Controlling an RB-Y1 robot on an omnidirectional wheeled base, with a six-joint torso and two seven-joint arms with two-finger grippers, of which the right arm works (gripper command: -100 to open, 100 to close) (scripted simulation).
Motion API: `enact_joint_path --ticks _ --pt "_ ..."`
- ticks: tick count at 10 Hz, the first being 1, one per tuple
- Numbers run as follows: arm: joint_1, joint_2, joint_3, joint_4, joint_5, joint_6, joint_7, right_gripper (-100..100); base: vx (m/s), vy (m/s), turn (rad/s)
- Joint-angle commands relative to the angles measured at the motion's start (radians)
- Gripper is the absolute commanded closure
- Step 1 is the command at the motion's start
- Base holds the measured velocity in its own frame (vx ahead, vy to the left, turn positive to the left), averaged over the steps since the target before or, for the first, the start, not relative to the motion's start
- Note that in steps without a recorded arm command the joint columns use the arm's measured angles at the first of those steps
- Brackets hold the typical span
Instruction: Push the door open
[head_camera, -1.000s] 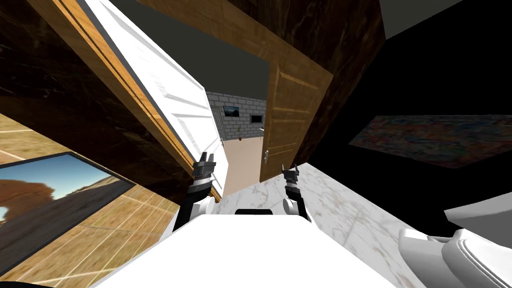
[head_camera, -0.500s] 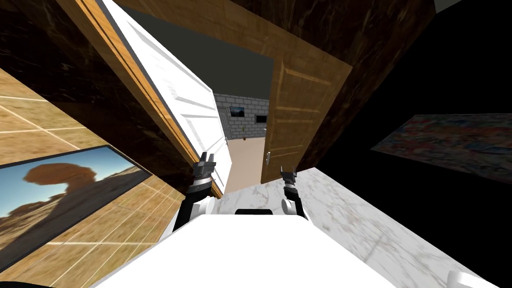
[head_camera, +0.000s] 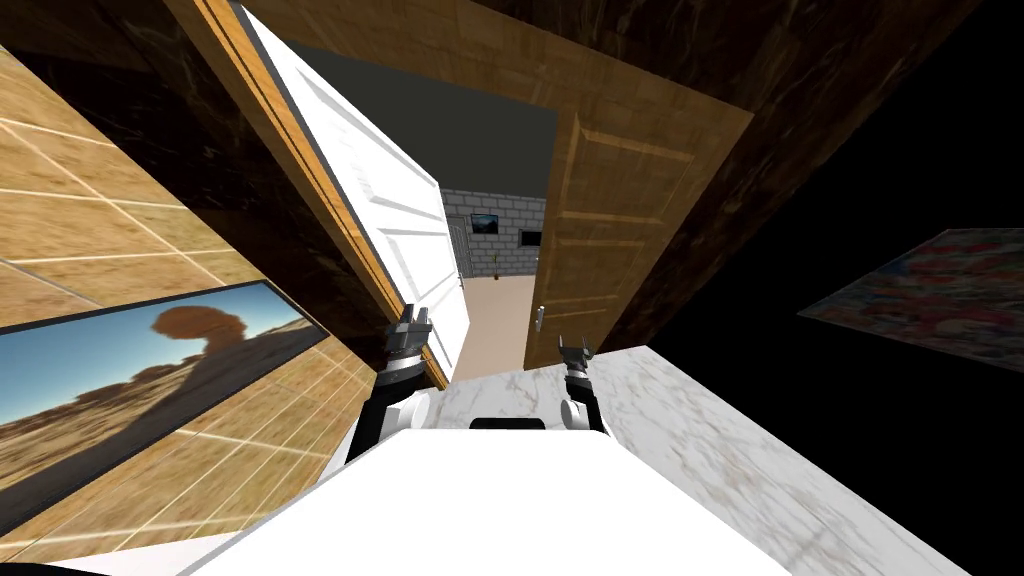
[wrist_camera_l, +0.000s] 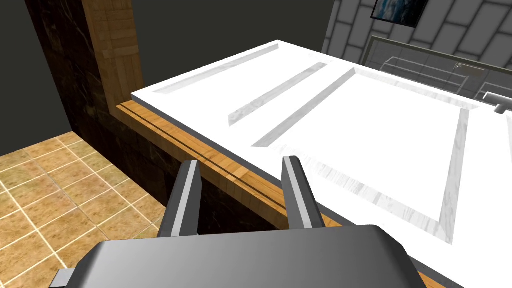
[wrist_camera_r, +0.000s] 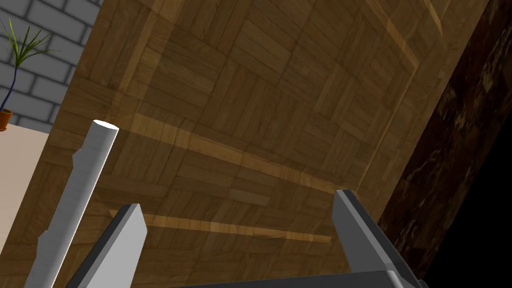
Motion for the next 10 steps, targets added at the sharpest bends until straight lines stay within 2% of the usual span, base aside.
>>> enact_joint_path --ticks 1,10 --pt "-0.013 0.006 0.001 0.037 -0.009 0.0 -0.03 -100 0.014 -0.122 0.191" --pt "-0.076 0.037 0.006 0.238 -0.052 -0.023 -0.183 -100 0.016 -0.103 0.2"
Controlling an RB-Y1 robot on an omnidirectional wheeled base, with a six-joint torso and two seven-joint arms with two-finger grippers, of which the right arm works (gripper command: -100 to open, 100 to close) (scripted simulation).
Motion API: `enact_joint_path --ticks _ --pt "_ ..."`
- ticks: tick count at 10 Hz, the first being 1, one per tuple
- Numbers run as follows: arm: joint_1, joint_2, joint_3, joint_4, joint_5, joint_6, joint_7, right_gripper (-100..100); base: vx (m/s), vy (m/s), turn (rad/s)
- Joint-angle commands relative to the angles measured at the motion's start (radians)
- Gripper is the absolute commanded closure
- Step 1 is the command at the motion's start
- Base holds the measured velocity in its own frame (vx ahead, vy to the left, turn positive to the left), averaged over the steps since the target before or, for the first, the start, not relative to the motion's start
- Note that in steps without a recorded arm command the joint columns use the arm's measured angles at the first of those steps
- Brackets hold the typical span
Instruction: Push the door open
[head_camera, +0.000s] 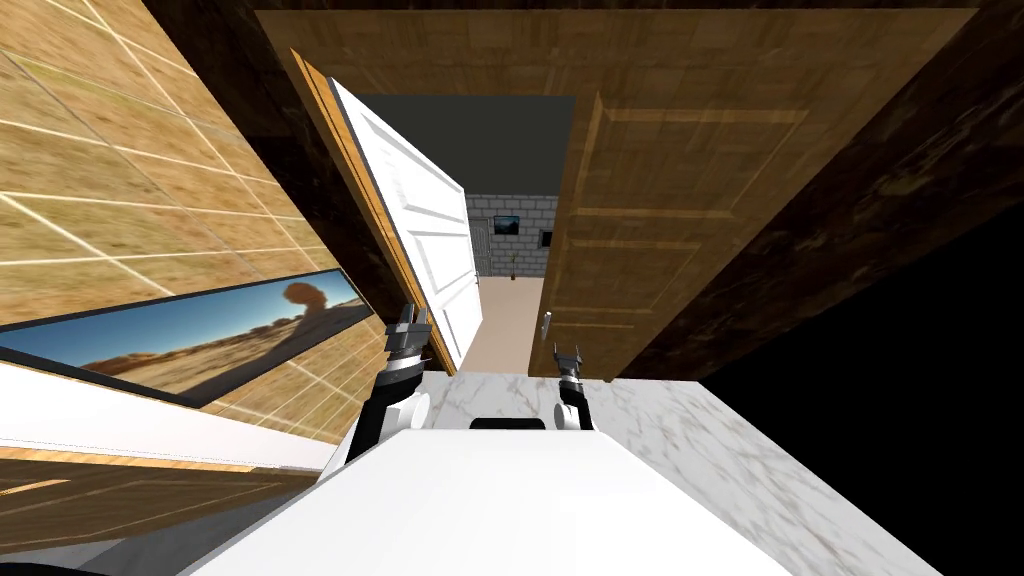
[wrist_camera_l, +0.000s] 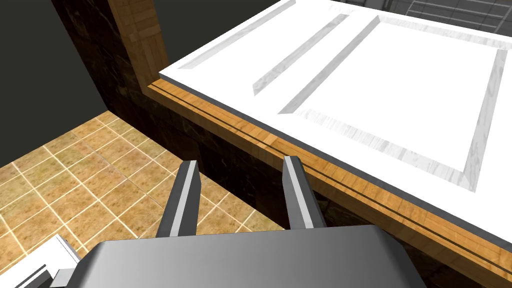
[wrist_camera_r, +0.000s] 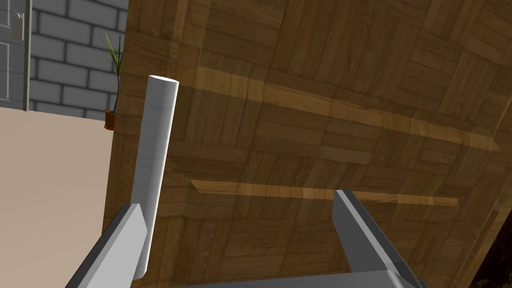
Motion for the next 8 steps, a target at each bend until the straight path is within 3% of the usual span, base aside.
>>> enact_joint_path --ticks 1,8 --pt "-0.012 0.006 0.0 0.032 -0.008 -0.001 -0.028 -100 0.005 -0.095 0.189" --pt "-0.05 0.038 0.003 0.155 -0.035 -0.015 -0.121 -100 -0.002 -0.083 0.175"
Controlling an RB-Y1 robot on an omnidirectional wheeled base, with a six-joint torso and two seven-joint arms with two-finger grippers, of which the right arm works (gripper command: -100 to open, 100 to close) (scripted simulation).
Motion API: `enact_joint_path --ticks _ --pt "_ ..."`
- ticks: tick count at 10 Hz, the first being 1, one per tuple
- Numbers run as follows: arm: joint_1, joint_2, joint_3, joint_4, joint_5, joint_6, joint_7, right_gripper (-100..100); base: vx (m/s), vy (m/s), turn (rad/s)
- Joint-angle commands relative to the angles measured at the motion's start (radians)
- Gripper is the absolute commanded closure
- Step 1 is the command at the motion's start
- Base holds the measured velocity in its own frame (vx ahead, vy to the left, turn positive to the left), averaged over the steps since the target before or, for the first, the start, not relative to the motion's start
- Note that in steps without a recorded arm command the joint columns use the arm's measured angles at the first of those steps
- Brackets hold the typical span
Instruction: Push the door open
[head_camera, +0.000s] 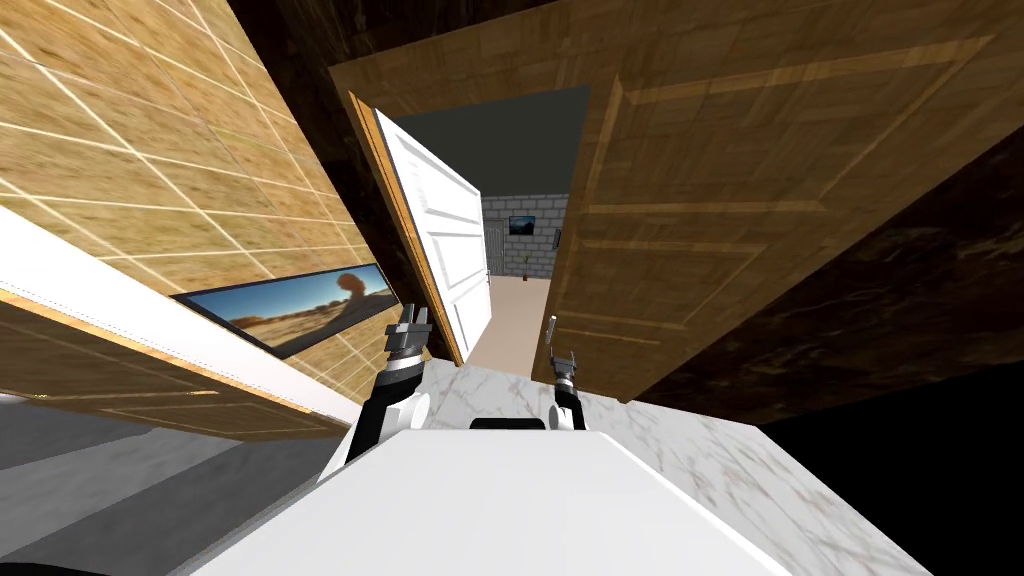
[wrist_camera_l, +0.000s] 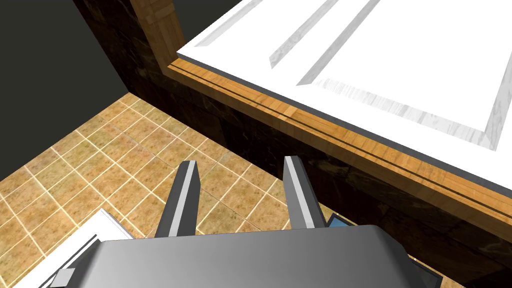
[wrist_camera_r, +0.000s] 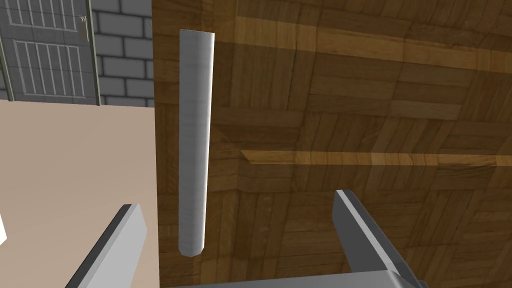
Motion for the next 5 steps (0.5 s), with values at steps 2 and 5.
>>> enact_joint_path --ticks 2,5 --pt "-0.018 0.023 0.003 0.063 -0.014 -0.008 -0.05 -100 -0.013 -0.099 0.275" --pt "-0.03 0.038 0.004 0.103 -0.022 -0.013 -0.08 -100 -0.022 -0.093 0.155"
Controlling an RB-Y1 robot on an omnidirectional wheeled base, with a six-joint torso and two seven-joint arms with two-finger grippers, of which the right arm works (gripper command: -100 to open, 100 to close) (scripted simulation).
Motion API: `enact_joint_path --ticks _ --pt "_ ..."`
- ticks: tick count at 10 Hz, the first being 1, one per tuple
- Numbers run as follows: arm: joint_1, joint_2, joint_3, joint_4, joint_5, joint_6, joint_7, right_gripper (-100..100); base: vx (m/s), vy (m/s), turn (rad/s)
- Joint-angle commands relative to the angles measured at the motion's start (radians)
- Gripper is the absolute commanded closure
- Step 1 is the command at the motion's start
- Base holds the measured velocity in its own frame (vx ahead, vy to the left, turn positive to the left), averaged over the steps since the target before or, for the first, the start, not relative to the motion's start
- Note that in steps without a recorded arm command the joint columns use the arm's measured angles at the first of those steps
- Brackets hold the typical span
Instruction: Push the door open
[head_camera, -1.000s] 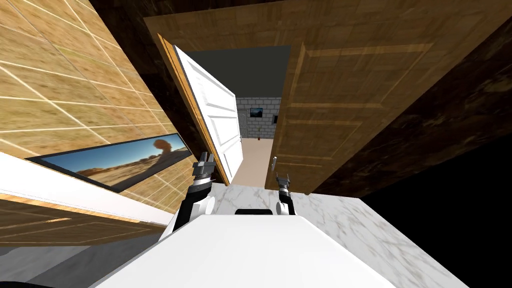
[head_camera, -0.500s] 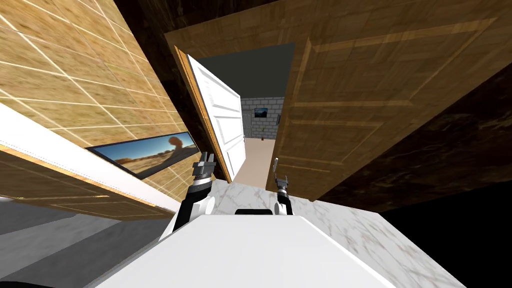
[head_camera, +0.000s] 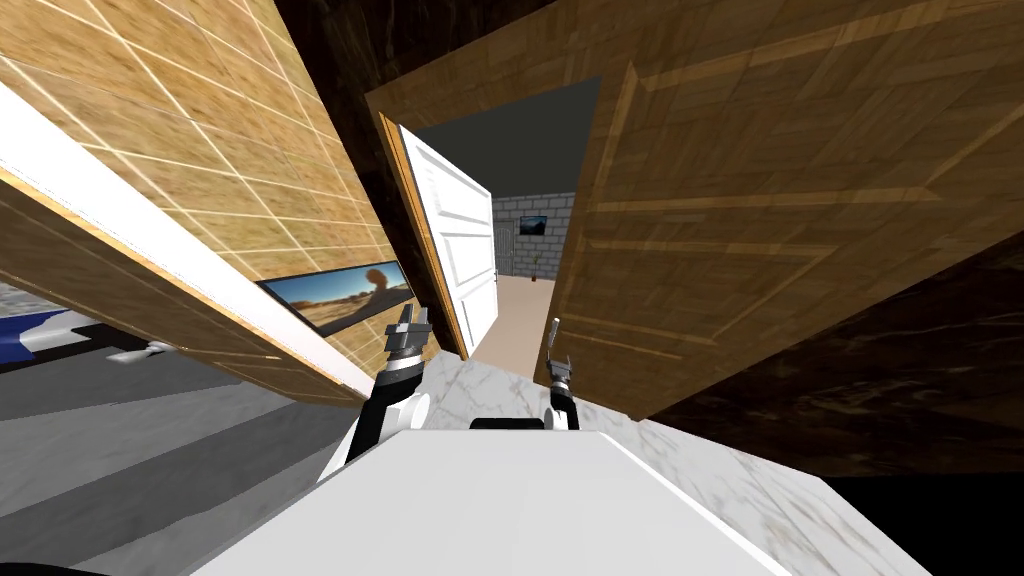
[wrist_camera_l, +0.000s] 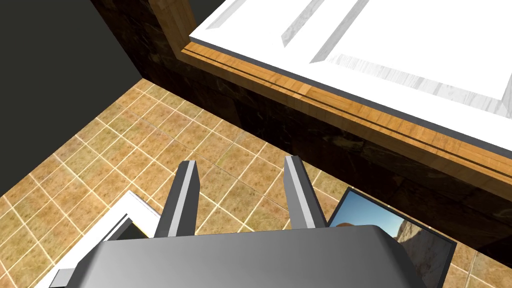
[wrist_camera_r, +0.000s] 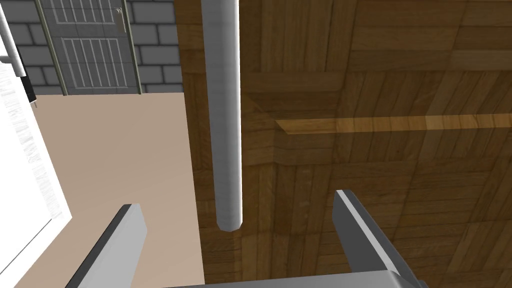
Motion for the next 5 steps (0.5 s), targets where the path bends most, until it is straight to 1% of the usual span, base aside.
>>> enact_joint_path --ticks 1,2,3,5 --pt "-0.011 0.009 0.0 0.028 -0.005 -0.006 -0.017 -100 -0.003 -0.067 0.128" --pt "-0.01 0.005 0.0 0.023 -0.003 -0.006 -0.011 -100 -0.002 -0.034 0.031" --pt "-0.01 -0.022 -0.002 0.03 -0.004 -0.013 -0.017 -100 0.076 -0.024 0.019" --pt "-0.008 -0.046 -0.003 0.036 -0.006 -0.02 -0.022 -100 0.149 -0.034 0.031"
